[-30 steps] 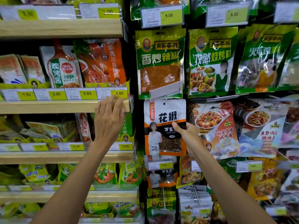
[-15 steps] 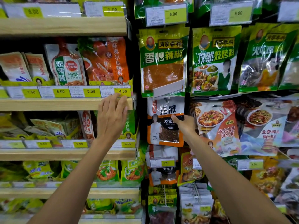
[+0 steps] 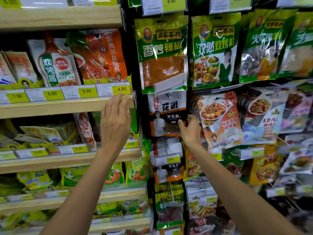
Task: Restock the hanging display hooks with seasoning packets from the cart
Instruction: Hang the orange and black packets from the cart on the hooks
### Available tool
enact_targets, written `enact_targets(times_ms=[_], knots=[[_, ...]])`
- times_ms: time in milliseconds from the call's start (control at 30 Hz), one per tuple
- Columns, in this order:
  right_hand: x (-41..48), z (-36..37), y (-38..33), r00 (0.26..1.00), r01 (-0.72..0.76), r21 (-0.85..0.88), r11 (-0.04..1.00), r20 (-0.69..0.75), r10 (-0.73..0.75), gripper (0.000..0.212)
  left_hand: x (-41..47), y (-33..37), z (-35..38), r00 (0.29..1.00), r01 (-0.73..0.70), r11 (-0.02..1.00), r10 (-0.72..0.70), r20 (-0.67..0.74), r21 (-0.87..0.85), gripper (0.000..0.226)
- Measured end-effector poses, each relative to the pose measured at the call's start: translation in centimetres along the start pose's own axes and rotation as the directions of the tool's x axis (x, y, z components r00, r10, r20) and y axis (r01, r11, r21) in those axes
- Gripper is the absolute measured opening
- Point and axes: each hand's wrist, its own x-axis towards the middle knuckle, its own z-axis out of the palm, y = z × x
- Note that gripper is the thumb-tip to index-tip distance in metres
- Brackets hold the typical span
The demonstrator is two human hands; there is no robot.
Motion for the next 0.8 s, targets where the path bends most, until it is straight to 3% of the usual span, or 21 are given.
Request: enact_targets(times_ms=[167, 267, 367, 533, 667, 800], knots=[[-4.1, -5.0, 3.3, 0.996, 0.038, 0.061, 0.997, 0.078, -0.043, 0.035, -3.5, 6.4, 0.9, 0.995, -0.009, 0.968, 0.033, 0.092, -0.251, 0.031], [-6.9, -9.6, 7.1, 0.997, 0.003, 0.020, 1.000, 0.079, -0.004, 0.027, -6.8, 12.4, 1.7, 0.944, 0.195, 0.858, -0.031, 0.329, -0.476, 0.032], [-9.9, -15.1, 11.9, 0.994, -0.088, 0.029, 0.996, 0.061, 0.086, 0.021, -10.5, 19.0, 2.4, 0.790, 0.504, 0.660, -0.091, 0.606, -0.557, 0.025], [-15.5, -25.3, 20.8, 0.935, -0.349, 0.013, 0.937, -0.056, 0.349, 0.028, -16.6, 30.9, 3.4, 0.468, 0.799, 0.428, -0.004, 0.884, -0.422, 0.025], [-21.3, -33.6, 27.1, 0.852, -0.504, 0.000, 0.864, -0.160, 0.498, 0.029, -20.9, 40.5, 2.8, 0.263, 0.883, 0.362, 0.148, 0.953, -0.300, 0.023], [-26.9, -40.7, 33.2, 0.714, -0.671, 0.036, 0.741, -0.237, 0.658, 0.027, -24.6, 49.4, 1.1, 0.163, 0.897, 0.370, 0.232, 0.959, -0.242, 0.021]])
